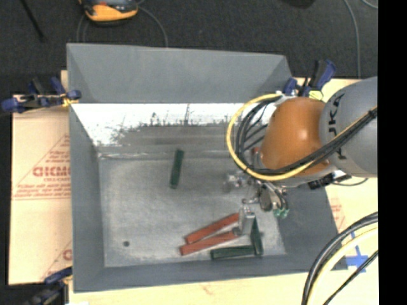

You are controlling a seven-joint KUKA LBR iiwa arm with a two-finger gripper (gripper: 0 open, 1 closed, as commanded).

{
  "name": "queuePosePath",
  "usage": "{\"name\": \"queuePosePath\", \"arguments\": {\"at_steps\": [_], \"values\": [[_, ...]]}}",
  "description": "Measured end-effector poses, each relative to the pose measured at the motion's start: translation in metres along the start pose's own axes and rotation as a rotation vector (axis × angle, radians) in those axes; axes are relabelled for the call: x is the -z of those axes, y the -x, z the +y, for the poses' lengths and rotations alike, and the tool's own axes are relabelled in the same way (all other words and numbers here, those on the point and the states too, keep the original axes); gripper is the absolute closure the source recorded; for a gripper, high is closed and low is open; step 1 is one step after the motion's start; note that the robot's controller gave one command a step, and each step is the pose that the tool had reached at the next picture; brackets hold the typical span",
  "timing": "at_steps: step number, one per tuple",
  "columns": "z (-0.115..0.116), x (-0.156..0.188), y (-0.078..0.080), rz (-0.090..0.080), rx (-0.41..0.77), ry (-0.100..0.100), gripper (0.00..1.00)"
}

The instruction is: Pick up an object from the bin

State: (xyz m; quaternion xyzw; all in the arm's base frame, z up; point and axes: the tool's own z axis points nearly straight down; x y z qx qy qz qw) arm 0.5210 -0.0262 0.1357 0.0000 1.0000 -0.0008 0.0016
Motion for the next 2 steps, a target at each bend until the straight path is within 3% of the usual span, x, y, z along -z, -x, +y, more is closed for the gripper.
{"name": "queuePosePath", "arguments": {"at_steps": [1,2], "values": [[0.0,0.0,0.0,0.0,0.0,0.0,0.0],[0.009,-0.063,-0.012,-0.001,0.339,0.001,1.0]]}}
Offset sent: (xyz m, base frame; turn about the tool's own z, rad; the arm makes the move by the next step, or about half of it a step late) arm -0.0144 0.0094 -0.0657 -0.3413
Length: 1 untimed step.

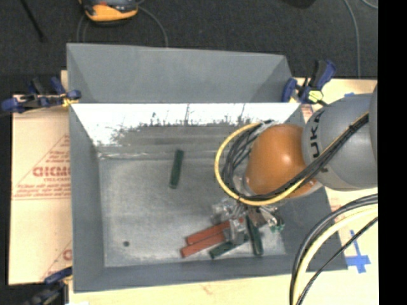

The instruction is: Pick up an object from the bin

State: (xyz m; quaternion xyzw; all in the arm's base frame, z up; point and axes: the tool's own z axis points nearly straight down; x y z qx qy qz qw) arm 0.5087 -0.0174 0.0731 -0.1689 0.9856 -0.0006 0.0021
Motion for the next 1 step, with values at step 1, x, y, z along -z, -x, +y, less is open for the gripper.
{"name": "queuePosePath", "arguments": {"at_steps": [1], "values": [[0.0,0.0,0.0,0.0,0.0,0.0,1.0]]}}
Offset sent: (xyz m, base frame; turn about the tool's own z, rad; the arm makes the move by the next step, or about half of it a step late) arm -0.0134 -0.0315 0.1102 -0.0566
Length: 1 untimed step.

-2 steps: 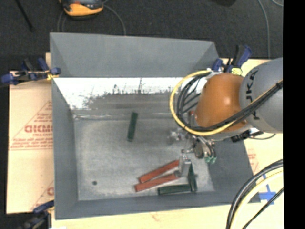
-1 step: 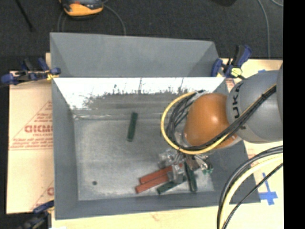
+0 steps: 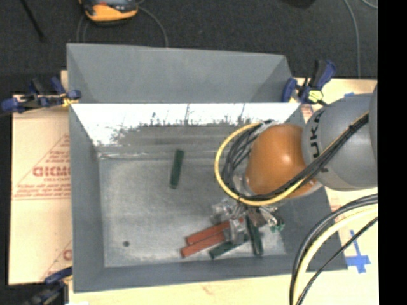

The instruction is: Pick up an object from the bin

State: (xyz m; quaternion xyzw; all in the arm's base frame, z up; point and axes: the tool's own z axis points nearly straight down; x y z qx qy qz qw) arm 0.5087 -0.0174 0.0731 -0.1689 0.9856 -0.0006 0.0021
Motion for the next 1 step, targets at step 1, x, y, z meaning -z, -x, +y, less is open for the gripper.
{"name": "queuePosePath", "arguments": {"at_steps": [1], "values": [[-0.011,0.0485,-0.0123,0.006,0.028,0.004,1.0]]}}
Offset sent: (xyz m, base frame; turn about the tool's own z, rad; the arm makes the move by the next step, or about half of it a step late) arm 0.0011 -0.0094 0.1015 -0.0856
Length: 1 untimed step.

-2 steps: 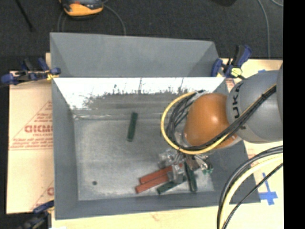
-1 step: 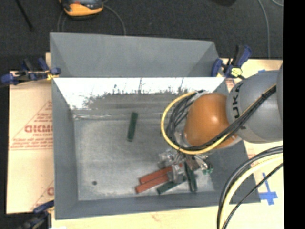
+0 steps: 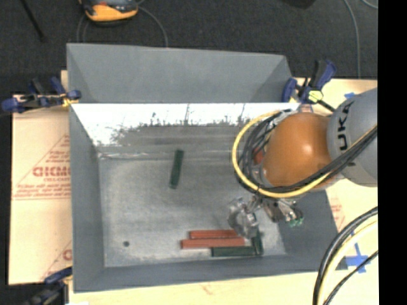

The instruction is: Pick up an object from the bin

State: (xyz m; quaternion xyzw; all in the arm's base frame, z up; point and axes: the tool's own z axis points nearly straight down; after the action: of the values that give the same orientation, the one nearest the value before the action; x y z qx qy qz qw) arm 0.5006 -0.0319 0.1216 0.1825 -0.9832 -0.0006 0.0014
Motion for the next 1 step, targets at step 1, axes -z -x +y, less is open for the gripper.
{"name": "queuePosePath", "arguments": {"at_steps": [1], "values": [[0.0007,0.0534,0.0111,-0.005,0.055,-0.002,0.0]]}}
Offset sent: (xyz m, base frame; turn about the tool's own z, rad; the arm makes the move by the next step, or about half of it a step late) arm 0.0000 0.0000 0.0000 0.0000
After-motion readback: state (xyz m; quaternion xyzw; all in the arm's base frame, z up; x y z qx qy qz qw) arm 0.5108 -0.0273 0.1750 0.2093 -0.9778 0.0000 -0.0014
